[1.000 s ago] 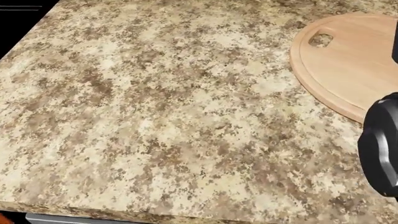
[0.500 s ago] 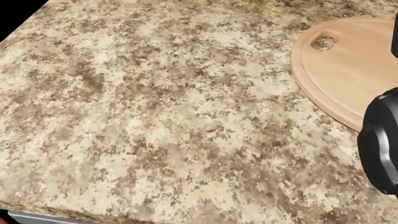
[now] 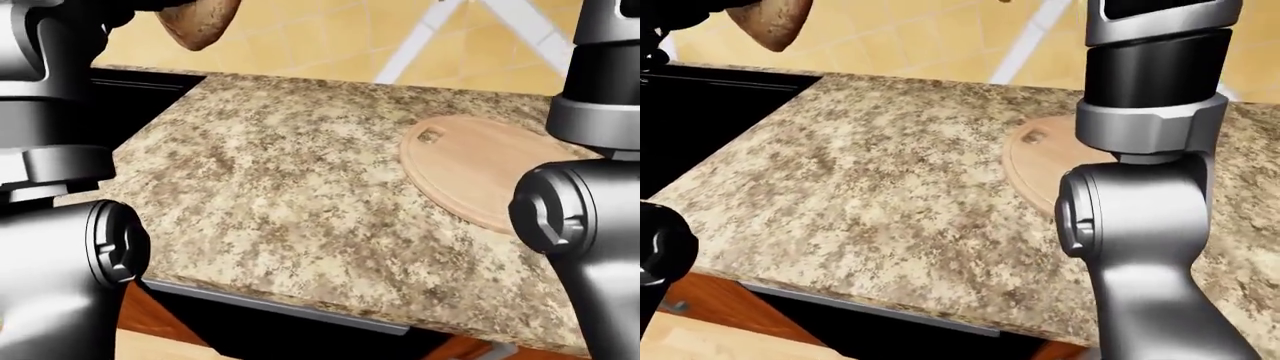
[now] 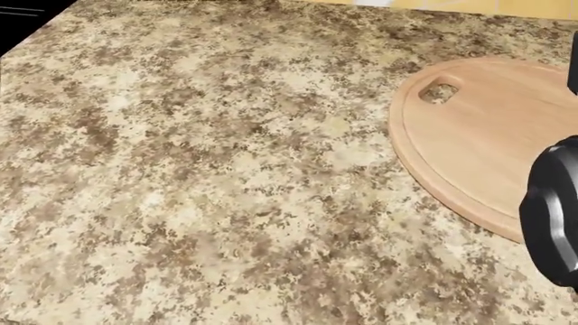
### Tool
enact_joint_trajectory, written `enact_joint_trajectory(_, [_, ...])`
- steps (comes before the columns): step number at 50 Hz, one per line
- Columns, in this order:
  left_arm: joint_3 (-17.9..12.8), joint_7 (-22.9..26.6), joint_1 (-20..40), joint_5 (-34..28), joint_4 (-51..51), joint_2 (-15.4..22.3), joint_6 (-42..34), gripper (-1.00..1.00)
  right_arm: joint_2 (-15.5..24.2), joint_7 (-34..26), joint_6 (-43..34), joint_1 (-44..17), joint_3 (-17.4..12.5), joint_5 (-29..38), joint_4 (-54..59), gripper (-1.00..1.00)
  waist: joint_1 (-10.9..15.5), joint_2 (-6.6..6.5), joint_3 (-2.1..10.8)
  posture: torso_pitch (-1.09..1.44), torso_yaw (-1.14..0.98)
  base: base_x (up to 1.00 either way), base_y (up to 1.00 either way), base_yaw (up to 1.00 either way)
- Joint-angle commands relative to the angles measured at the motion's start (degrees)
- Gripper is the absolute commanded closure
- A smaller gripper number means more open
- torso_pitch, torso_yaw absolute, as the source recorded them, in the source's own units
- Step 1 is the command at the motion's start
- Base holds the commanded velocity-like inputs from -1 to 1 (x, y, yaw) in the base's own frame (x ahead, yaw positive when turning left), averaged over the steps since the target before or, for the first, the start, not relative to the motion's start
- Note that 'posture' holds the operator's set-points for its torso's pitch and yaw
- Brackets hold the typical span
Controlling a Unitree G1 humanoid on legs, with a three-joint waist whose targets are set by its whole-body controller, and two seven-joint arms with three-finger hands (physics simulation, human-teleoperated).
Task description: Place all breads on the cutting board.
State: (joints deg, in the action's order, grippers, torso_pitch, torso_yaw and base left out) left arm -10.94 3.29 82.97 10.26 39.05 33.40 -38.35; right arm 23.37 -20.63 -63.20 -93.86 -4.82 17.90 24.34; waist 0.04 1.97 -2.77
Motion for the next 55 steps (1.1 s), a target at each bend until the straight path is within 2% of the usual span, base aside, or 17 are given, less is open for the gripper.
enact_joint_trajectory(1, [-1.0,-0.3,2.3,0.0,-1.6,1.3,2.5,0.13,0.1,0.3,1.6,-2.6,0.1,0.2,-1.5,1.0,0.7,0.05,2.0,0.0,0.0,0.0,-0.31,0.0])
enact_joint_trajectory(8, [-1.0,-0.2,2.6,0.1,-1.3,1.8,2.4,0.13,-0.4,0.9,3.2,-3.7,0.0,0.0,0.8,1.0,0.6,-1.01,-1.05,0.0,0.0,0.0,-0.01,0.0])
enact_joint_trajectory(11, [-1.1,-0.2,2.5,0.1,-1.2,1.9,2.5,0.12,-0.3,0.7,3.1,-4.5,0.2,0.1,1.6,1.0,0.4,-1.37,-0.33,0.0,0.0,-0.02,-0.09,0.0])
enact_joint_trajectory(14, [-1.0,-0.2,2.7,0.2,-1.0,1.8,2.6,0.12,-0.3,0.8,3.2,-4.5,0.3,0.2,1.9,1.0,-0.4,-8.39,0.45,0.0,0.0,-0.15,-0.65,0.0])
enact_joint_trajectory(20, [-1.0,-0.4,2.4,0.3,-1.6,1.7,2.2,0.12,-0.2,0.6,3.1,-4.0,0.2,0.4,1.5,1.0,-1.0,-5.41,4.05,0.0,0.0,-0.24,-0.51,0.0])
enact_joint_trajectory(24, [-1.0,-0.4,2.1,0.4,-1.9,1.7,2.2,0.13,-0.2,0.5,3.0,-4.2,0.2,0.5,1.5,1.0,-1.1,-0.79,3.13,0.0,0.0,-0.41,-0.31,0.0])
enact_joint_trajectory(25, [-1.0,-0.4,2.1,0.4,-2.0,1.8,2.1,0.13,-0.2,0.4,3.0,-4.3,0.3,0.5,1.6,1.0,-1.2,0.84,3.94,0.0,0.0,-0.48,-0.3,0.0])
enact_joint_trajectory(27, [-1.1,-0.4,2.3,0.4,-1.9,1.9,2.1,0.12,-0.3,0.5,3.1,-4.4,0.2,0.5,1.8,1.0,-1.0,0.74,3.22,0.0,0.0,-0.47,-0.31,0.0])
enact_joint_trajectory(29, [-1.1,-0.4,2.1,0.5,-2.1,2.0,2.0,0.12,-0.5,0.7,3.5,-4.5,0.0,0.4,2.0,1.0,-1.3,0.08,4.18,0.0,0.0,-0.28,-0.19,0.0])
enact_joint_trajectory(32, [-1.3,-0.3,1.6,0.6,-2.6,2.2,1.8,0.12,-0.7,1.0,3.9,-4.4,0.0,0.3,2.3,1.0,-1.1,-1.45,-0.21,0.0,0.0,0.0,0.0,0.0])
enact_joint_trajectory(39, [-1.4,-0.3,1.0,0.9,-2.9,2.4,1.9,0.13,-0.8,1.3,3.8,-4.5,0.1,0.4,2.4,1.0,-0.8,-2.76,-1.98,0.0,0.0,0.0,0.0,0.0])
enact_joint_trajectory(41, [-1.5,-0.4,0.7,1.0,-3.2,2.4,1.8,0.13,-0.8,1.3,3.7,-4.3,0.2,0.4,2.3,1.0,-1.2,-4.14,-2.0,0.0,0.0,0.0,0.0,0.0])
enact_joint_trajectory(43, [-1.5,-0.4,0.6,1.1,-3.5,2.4,1.5,0.13,-0.8,1.2,3.6,-4.1,0.2,0.4,2.0,1.0,-1.9,-7.2,-1.13,0.0,0.0,0.0,0.0,0.0])
enact_joint_trajectory(45, [-1.4,-0.4,0.6,1.1,-3.4,2.5,1.6,0.14,-0.8,1.1,3.5,-3.9,0.4,0.5,1.7,1.0,-1.7,-6.21,-1.6,0.0,0.0,0.0,0.0,0.0])
enact_joint_trajectory(48, [-1.3,-0.6,1.0,1.1,-3.1,2.3,1.8,0.14,-0.7,1.2,4.0,-4.3,0.5,0.7,2.3,1.0,-2.5,-5.22,0.96,0.0,0.0,0.0,0.0,-0.23])
enact_joint_trajectory(51, [-1.4,-0.6,1.4,1.2,-2.7,2.2,2.0,0.14,-0.6,1.3,4.4,-4.5,0.2,0.7,2.7,1.0,-2.2,-5.09,1.83,0.0,0.0,0.0,0.0,-1.0])
enact_joint_trajectory(55, [-1.3,-0.6,1.5,1.2,-2.8,2.3,1.8,0.15,-0.6,1.4,4.7,-4.8,0.2,0.8,3.1,1.0,-0.8,-3.76,1.24,0.0,0.0,0.0,0.0,-0.93])
